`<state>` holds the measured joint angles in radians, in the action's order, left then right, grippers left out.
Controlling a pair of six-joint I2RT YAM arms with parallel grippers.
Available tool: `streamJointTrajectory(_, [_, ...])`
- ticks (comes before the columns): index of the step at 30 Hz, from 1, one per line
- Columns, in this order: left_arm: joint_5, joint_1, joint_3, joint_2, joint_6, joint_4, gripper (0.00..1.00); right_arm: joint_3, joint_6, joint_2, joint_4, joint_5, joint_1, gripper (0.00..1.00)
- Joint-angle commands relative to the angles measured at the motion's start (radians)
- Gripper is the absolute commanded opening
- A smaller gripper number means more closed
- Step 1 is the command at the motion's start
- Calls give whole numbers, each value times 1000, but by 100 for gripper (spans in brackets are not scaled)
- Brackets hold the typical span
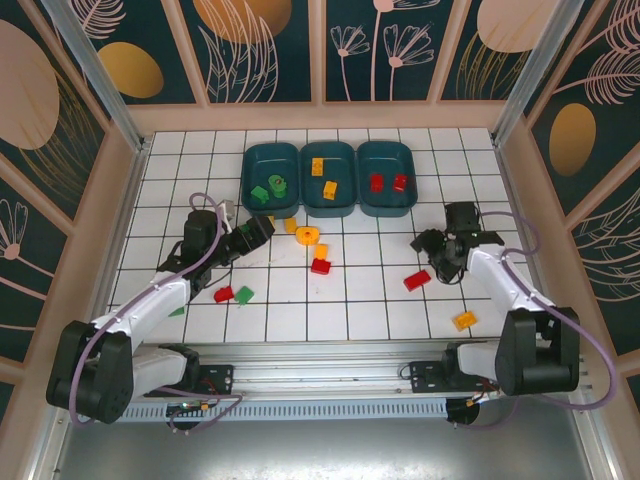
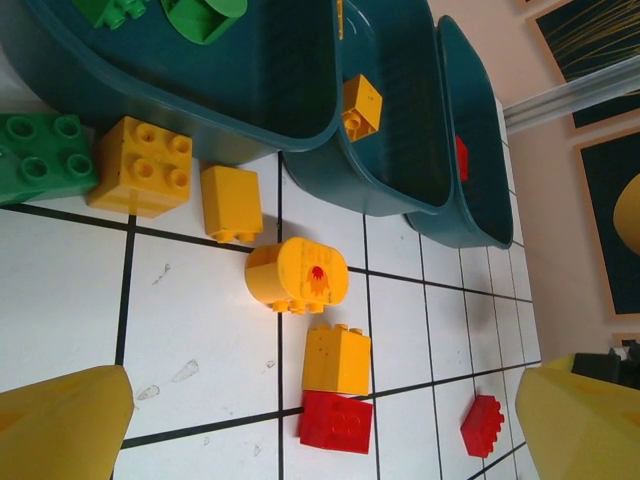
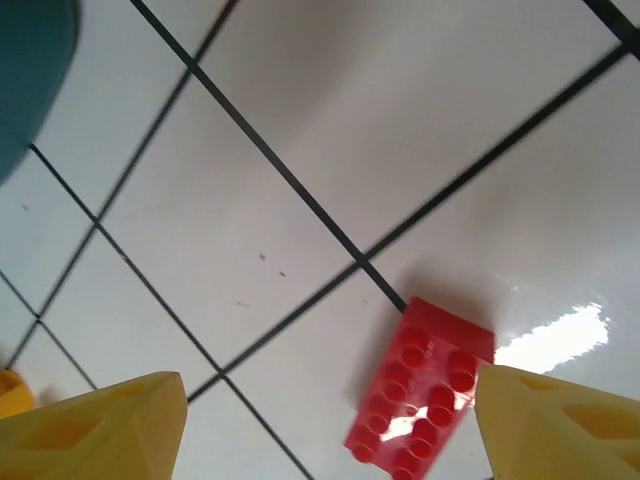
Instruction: Sort the legos into containers by color
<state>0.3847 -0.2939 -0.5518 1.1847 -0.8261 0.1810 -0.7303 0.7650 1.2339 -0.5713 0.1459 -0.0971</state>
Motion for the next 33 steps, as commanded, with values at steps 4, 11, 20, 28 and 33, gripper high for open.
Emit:
streamJointTrajectory(4, [-53,2,-13,-17,-33,-13,97,121,82,-24,25,-28,-90,81])
streamJointTrajectory(11, [-74,2,-16,-53,-26,-80,97,95,42,73,74,-77,-101,76])
streamJointTrajectory(20, [-128,1,-25,-152,-3,-200,98,28,-50,176,106,-88,-95,42])
streamJointTrajectory(28, [-225,4,-52,-215,-6,-292,99,-34,-125,156,121,-48,-93,25])
streamJointTrajectory(33, [-403,4,-115,-237,-56,-435,99,-151,-171,127,143,-75,-96,24])
